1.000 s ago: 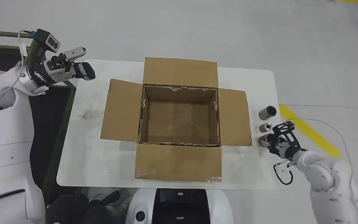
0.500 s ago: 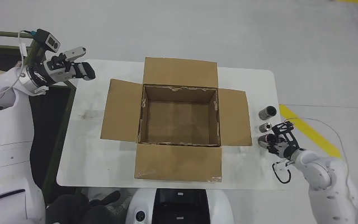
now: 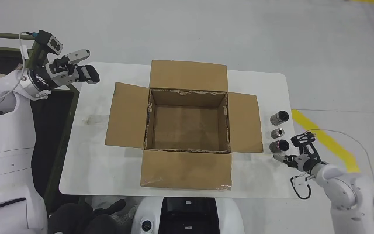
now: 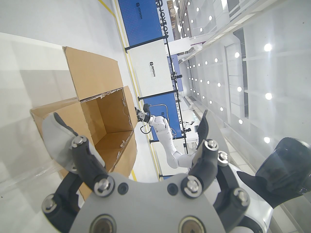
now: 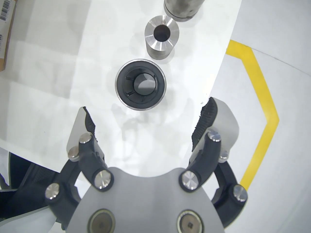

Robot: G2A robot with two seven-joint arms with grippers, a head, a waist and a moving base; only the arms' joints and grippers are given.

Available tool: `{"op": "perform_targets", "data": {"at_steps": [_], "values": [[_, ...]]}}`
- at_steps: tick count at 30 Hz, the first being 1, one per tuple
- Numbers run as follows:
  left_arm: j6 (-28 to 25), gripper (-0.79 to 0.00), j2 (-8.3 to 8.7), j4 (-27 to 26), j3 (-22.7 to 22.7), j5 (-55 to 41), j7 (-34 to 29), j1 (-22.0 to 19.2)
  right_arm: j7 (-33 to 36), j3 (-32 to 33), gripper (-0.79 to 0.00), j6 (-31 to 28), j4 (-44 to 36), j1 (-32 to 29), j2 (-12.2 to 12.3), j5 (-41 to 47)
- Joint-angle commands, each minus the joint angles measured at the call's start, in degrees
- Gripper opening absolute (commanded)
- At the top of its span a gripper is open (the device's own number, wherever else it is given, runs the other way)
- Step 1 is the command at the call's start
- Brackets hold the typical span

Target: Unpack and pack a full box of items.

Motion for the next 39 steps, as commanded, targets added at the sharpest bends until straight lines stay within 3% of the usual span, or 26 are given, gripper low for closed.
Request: {"op": "perform_targets", "data": {"at_steps": [1,25,27,28,31,35,39], "values": [[0.0,0.0,0.0,0.0,0.0,0.0,0.0,0.0,-0.15,-0.18,0.0,0.31,-0.01,-0.12,0.02,0.28],[0.0,0.0,0.0,0.0,0.0,0.0,0.0,0.0,1.86,-5.87,0.0,-0.41,5.78,7.5,0.69,2.02],[0.0,0.0,0.0,0.0,0.0,0.0,0.0,0.0,1.83,-6.02,-0.222,-0.67,6.24,7.87,0.78,2.23],[0.0,0.0,0.0,0.0,0.0,0.0,0.0,0.0,1.81,-6.08,-0.419,-0.8,6.43,8.0,0.82,2.37],[0.0,0.0,0.0,0.0,0.0,0.0,0.0,0.0,2.52,-6.41,-0.622,-1.08,7.19,8.44,0.99,1.96],[0.0,0.0,0.0,0.0,0.0,0.0,0.0,0.0,2.25,-7.14,-0.77,-0.74,7.67,8.9,1.06,2.07],[0.0,0.0,0.0,0.0,0.0,0.0,0.0,0.0,1.94,-6.84,-0.785,-0.8,7.87,8.66,1.24,2.8]]}}
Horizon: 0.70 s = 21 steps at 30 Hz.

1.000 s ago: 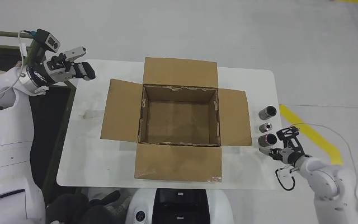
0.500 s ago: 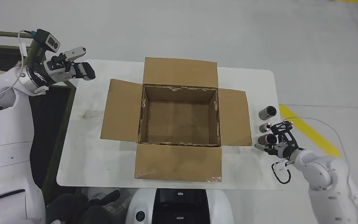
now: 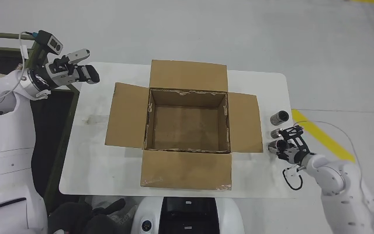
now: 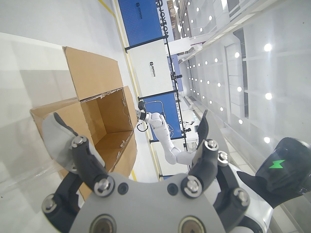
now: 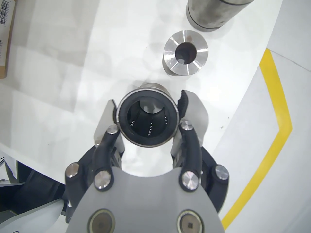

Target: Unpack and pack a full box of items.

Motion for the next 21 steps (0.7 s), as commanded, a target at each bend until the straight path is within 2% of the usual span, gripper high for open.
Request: {"op": "perform_targets", "data": {"at_steps": [1,11,21], "values": [[0.0,0.0,0.0,0.0,0.0,0.0,0.0,0.0,-0.23,0.21,-0.785,-0.14,-0.11,-0.26,0.07,0.56],[0.0,0.0,0.0,0.0,0.0,0.0,0.0,0.0,-0.27,2.11,-0.785,-0.92,-3.08,-2.73,0.61,3.13],[0.0,0.0,0.0,0.0,0.0,0.0,0.0,0.0,-1.32,7.94,-0.785,-2.59,-9.91,-9.23,1.26,8.4]]}}
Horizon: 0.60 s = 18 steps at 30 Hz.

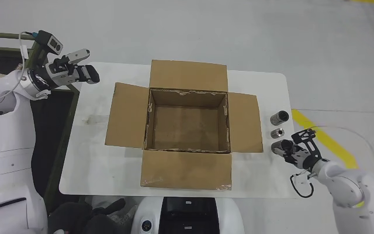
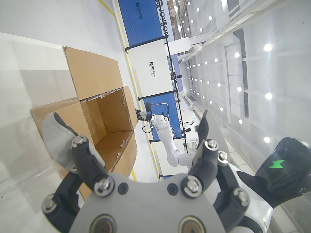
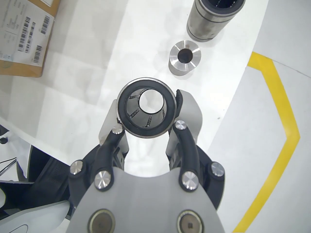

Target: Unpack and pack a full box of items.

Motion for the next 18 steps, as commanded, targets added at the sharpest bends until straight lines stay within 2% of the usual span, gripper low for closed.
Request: {"op": "perform_targets", "data": {"at_steps": [1,10,18], "values": [[0.0,0.0,0.0,0.0,0.0,0.0,0.0,0.0,-0.23,1.26,-0.785,-0.16,-1.45,-1.27,0.09,1.2],[0.0,0.0,0.0,0.0,0.0,0.0,0.0,0.0,-2.51,7.17,-0.785,-0.36,-10.67,-7.4,0.34,5.53],[0.0,0.0,0.0,0.0,0.0,0.0,0.0,0.0,-2.58,10.82,-0.785,0.17,-19.91,-10.41,0.53,5.52]]}}
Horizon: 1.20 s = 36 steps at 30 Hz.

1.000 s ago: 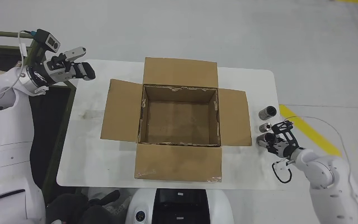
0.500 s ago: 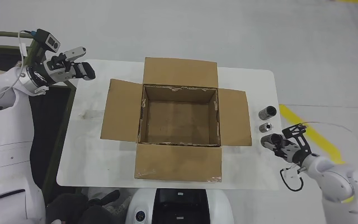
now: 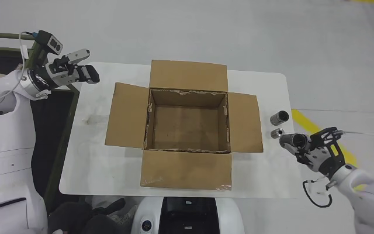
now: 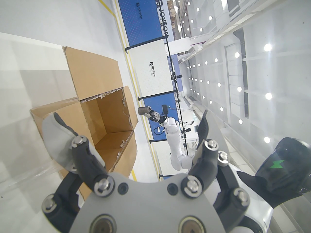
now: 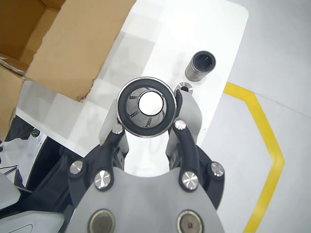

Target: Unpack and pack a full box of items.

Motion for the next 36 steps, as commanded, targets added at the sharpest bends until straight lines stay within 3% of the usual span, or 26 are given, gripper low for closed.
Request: {"op": "perform_targets", "data": {"at_steps": [1,6,13,24,36], "values": [[0.0,0.0,0.0,0.0,0.0,0.0,0.0,0.0,-0.03,0.57,-0.785,-0.09,-1.94,-0.28,0.04,0.35],[0.0,0.0,0.0,0.0,0.0,0.0,0.0,0.0,0.78,0.09,-0.785,-0.42,-5.93,1.1,0.32,0.62],[0.0,0.0,0.0,0.0,0.0,0.0,0.0,0.0,3.91,-6.73,-0.785,0.94,-7.54,7.57,0.89,0.38],[0.0,0.0,0.0,0.0,0.0,0.0,0.0,0.0,7.41,-26.33,-0.785,4.42,-5.55,22.6,0.82,-3.73],[0.0,0.0,0.0,0.0,0.0,0.0,0.0,0.0,10.8,-48.09,-0.785,9.2,2.7,42.07,-1.55,-5.63]]}}
